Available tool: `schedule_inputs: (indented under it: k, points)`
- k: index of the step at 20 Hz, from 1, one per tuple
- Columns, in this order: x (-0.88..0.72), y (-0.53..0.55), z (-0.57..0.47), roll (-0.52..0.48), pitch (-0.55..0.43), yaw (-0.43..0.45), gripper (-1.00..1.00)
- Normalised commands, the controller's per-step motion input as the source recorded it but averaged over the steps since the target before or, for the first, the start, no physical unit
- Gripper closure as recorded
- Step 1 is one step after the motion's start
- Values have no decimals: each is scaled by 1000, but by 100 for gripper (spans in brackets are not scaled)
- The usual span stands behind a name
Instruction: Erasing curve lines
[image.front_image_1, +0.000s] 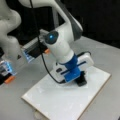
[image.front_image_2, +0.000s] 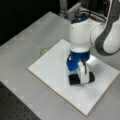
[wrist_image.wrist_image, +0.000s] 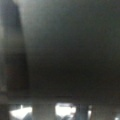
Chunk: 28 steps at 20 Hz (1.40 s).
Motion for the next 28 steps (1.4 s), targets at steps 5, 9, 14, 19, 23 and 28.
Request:
schedule_inputs:
  k: [5,9,14,19,23,28]
  points:
    - [-760,-534,73,-344,139,171,100]
    - [-447,-431,304,-283,110,223,100]
    - [117,-251,332,-186,121,172,100]
    - [268,-441,310,-121,185,193,100]
    - [272,-652,386,-116,258,292,100]
    - [263,-575,497,-137,341,393,100]
